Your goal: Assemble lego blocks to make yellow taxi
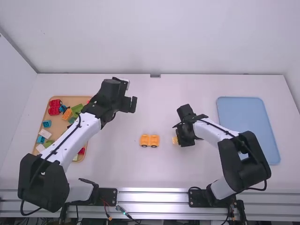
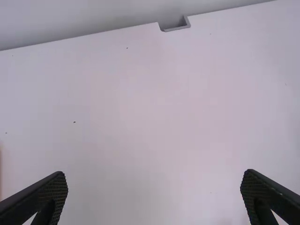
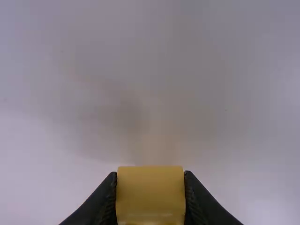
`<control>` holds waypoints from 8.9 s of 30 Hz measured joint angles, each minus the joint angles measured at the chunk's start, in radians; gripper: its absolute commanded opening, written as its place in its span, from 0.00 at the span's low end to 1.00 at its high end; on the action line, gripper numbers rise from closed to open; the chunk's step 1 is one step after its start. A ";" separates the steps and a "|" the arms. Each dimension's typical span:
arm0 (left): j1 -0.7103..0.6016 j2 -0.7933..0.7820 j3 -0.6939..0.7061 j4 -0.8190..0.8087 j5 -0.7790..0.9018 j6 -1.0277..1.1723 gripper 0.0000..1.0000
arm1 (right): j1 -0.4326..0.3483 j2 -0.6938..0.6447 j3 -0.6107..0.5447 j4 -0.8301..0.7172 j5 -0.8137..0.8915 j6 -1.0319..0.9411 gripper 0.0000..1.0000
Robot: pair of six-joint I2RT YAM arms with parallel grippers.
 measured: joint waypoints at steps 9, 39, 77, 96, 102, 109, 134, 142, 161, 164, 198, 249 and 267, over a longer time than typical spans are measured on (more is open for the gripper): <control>0.000 0.000 0.000 -0.003 0.000 -0.003 0.99 | -0.001 0.000 -0.048 0.059 -0.023 0.027 0.49; 0.000 0.000 0.000 -0.003 -0.003 0.002 0.99 | -0.155 -0.034 0.447 -0.267 -0.338 -1.513 0.99; 0.023 0.041 -0.436 0.260 0.882 1.209 0.99 | -0.358 -0.035 0.319 -0.357 -0.858 -3.304 0.99; 0.023 0.317 -0.362 0.317 0.948 1.237 0.99 | -0.309 0.066 -0.087 0.225 -0.761 -3.223 0.99; 0.023 0.317 -0.362 0.316 0.948 1.236 0.99 | -0.302 0.198 -0.071 0.141 -0.743 -3.279 1.00; 0.024 0.317 -0.362 0.302 0.948 1.237 0.99 | -0.320 0.285 0.021 -0.005 -0.752 -3.410 0.88; 0.023 0.317 -0.360 0.282 0.914 1.236 0.99 | -0.321 0.368 0.071 -0.053 -0.752 -3.467 0.24; 0.023 0.322 -0.360 0.286 0.911 1.236 0.99 | -0.321 0.368 0.072 -0.063 -0.768 -3.449 0.21; 0.024 0.429 -0.360 0.366 0.911 1.236 0.99 | -0.264 0.368 0.268 -0.304 -0.956 -3.437 0.14; 0.024 0.430 -0.360 0.366 0.911 1.236 0.99 | -0.266 0.355 0.264 -0.256 -0.976 -3.413 0.13; 0.023 0.504 -0.355 0.473 0.975 1.236 0.97 | -0.004 0.101 -0.100 0.531 -0.776 -2.710 0.00; 0.024 0.569 -0.352 0.480 0.997 1.237 0.69 | 0.033 0.184 -0.100 0.603 -0.720 -2.646 0.00; 0.028 0.570 -0.352 0.477 0.996 1.237 0.65 | 0.013 0.184 -0.100 0.572 -0.725 -2.700 0.00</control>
